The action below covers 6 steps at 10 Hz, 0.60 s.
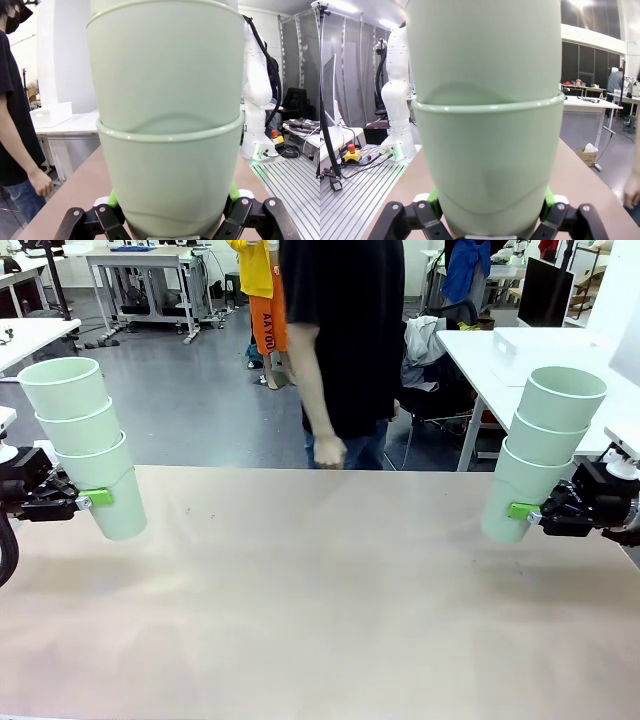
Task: Stack the cups and store them in the basket.
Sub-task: Place the stack of Reusable plastic cups into the Pantry Basket.
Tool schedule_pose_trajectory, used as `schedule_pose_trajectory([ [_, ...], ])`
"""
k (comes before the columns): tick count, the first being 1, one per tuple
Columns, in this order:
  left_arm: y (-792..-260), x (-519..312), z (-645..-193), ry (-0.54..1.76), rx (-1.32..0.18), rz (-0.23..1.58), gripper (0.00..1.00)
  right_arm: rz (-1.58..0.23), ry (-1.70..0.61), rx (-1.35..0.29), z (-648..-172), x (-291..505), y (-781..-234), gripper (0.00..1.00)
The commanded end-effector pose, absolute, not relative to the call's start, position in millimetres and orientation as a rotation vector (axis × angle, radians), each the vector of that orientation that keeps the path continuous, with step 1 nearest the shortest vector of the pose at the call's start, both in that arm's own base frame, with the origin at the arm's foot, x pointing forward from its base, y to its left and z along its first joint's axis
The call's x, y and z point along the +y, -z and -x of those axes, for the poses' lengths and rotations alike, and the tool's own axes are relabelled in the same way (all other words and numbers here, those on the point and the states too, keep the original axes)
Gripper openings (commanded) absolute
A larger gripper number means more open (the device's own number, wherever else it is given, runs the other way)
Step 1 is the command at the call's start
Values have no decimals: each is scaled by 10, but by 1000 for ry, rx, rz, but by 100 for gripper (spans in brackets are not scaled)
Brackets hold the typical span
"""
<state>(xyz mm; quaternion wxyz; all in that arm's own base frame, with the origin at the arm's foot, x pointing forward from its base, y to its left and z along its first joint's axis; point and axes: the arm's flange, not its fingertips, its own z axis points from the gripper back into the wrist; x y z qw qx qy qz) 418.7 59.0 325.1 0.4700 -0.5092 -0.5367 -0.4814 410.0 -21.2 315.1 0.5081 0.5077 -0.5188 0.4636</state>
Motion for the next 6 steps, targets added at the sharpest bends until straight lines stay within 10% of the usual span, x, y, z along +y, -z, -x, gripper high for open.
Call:
schedule_pose_trajectory([
  [1,-3295,589,-4177,1187,-1323,1253,87,-1213,-1129,-1267,-4102,-215,-3188,85],
  [6,-3295,589,-4177,1187,-1323,1253,87,-1213,-1129,-1267,-4102,-215,-3188,85],
])
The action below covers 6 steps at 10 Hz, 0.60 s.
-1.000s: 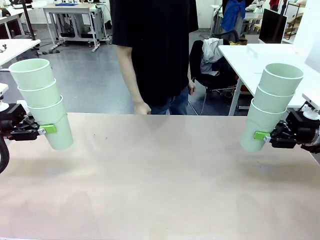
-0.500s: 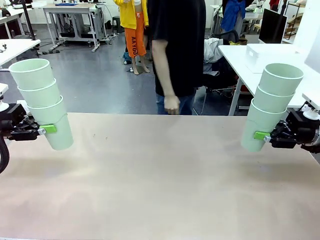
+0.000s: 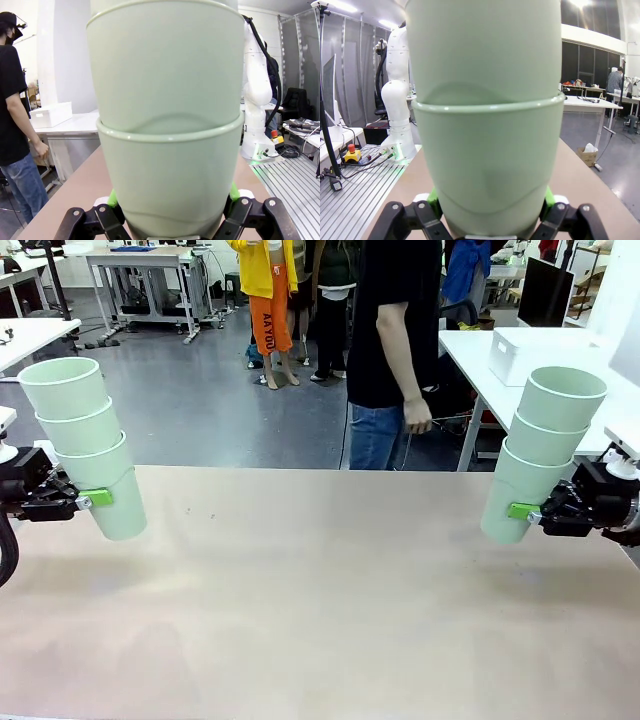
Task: Stack the cups and store them in the basket.
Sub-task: Place the stack of Reusable plastic cups into the Pantry Basket.
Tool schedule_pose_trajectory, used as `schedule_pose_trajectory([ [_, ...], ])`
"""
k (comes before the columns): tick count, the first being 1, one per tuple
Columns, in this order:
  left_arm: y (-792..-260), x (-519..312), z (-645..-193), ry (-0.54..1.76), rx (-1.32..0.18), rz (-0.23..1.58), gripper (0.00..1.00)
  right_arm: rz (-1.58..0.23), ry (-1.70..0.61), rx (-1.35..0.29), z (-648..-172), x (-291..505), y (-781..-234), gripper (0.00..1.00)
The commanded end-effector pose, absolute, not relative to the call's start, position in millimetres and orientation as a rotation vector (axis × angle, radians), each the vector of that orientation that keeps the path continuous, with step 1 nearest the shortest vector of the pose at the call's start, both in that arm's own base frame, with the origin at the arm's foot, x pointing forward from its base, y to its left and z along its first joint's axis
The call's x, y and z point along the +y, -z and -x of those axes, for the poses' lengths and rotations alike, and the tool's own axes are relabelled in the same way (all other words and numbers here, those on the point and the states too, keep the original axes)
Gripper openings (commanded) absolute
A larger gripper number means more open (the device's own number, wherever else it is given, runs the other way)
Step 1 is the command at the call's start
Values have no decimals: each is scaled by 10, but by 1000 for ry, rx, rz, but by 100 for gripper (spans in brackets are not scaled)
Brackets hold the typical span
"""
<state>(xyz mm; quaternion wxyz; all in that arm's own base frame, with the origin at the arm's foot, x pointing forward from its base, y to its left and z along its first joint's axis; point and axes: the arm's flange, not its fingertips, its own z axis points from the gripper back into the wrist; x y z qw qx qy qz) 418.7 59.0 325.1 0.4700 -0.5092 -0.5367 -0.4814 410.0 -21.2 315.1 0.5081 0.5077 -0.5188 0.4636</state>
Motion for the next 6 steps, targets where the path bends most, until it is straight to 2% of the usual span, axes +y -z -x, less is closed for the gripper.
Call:
schedule_pose_trajectory([
  [1,-3295,589,-4177,1187,-1323,1253,87,-1213,-1129,-1267,-4102,-215,-3188,85],
  [6,-3295,589,-4177,1187,-1323,1253,87,-1213,-1129,-1267,-4102,-215,-3188,85],
])
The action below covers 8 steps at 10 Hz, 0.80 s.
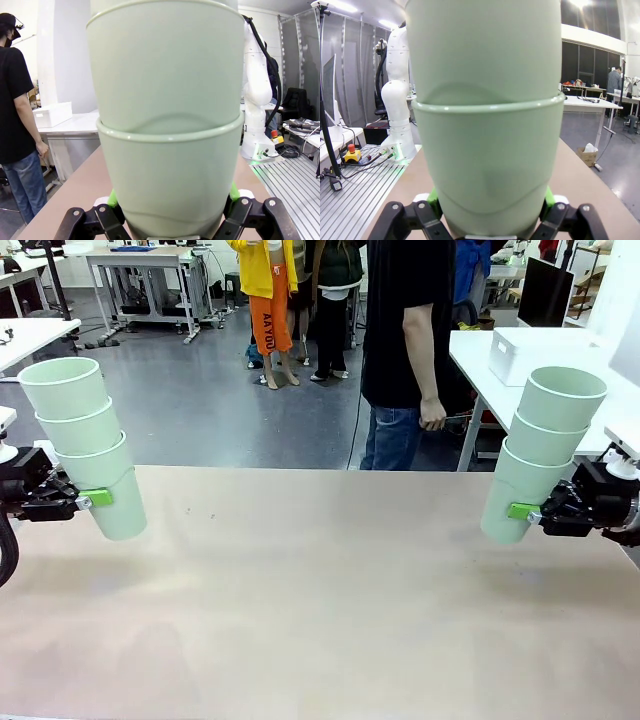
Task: Stack the cups and store them in the basket.
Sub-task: Place the stack of Reusable plastic cups into the Pantry Basket.
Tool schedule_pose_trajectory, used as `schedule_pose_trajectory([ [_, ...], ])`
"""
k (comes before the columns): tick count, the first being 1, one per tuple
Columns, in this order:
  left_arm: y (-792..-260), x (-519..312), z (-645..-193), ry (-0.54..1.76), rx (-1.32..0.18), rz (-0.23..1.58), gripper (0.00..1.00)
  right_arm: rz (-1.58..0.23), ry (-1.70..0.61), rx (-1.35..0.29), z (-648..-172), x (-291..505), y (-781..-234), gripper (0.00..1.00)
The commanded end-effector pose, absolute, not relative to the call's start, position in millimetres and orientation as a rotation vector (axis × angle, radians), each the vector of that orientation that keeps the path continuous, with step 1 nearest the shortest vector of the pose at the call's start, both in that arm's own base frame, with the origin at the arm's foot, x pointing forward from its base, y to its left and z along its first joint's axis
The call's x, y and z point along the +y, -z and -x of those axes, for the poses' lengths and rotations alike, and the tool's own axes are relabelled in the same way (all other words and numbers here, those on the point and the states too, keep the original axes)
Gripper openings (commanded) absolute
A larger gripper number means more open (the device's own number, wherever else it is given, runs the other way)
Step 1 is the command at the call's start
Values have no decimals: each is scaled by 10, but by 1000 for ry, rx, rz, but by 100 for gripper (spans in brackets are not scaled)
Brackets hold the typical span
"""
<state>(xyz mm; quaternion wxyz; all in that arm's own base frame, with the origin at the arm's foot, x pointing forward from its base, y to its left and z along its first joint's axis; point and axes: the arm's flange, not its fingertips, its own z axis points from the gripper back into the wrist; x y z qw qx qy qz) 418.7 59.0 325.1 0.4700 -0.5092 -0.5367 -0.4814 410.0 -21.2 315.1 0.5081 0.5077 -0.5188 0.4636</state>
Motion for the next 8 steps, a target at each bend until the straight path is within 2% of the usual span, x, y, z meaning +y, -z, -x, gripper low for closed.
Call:
schedule_pose_trajectory([
  [1,-3295,589,-4177,1187,-1323,1253,87,-1213,-1129,-1267,-4102,-215,-3188,85],
  [8,-3295,589,-4177,1187,-1323,1253,87,-1213,-1129,-1267,-4102,-215,-3188,85],
])
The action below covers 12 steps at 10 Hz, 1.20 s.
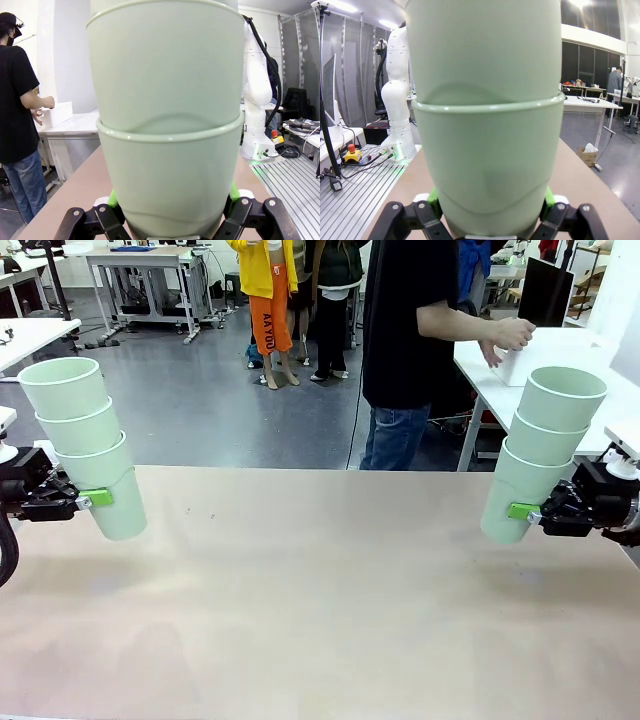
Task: Stack the cups and store them in the basket.
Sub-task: Place the stack of Reusable plastic cups into the Pantry Basket.
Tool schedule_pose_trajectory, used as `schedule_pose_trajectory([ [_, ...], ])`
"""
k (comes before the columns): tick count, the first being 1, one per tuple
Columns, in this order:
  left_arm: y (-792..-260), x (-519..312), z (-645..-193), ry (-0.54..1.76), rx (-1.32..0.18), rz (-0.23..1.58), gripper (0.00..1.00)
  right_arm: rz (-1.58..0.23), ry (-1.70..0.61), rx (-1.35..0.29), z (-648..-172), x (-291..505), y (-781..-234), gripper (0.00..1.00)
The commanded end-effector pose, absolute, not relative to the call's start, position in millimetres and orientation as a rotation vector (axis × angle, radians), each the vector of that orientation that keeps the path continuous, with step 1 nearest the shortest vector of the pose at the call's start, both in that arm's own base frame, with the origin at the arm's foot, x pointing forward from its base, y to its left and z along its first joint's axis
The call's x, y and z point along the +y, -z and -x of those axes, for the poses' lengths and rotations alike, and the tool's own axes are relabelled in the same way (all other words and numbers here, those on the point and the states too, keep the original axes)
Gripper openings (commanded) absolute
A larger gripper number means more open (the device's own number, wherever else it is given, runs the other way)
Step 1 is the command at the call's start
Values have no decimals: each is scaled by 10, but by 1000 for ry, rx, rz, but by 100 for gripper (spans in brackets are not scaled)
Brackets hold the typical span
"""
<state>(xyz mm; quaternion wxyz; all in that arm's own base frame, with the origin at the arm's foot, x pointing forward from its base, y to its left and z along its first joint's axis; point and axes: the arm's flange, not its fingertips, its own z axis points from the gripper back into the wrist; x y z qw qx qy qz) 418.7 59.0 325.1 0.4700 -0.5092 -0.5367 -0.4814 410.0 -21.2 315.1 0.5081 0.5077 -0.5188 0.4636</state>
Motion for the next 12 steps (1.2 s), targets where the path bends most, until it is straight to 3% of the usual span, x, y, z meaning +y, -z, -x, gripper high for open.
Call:
schedule_pose_trajectory([
  [1,-3295,589,-4177,1187,-1323,1253,87,-1213,-1129,-1267,-4102,-215,-3188,85],
  [12,-3295,589,-4177,1187,-1323,1253,87,-1213,-1129,-1267,-4102,-215,-3188,85],
])
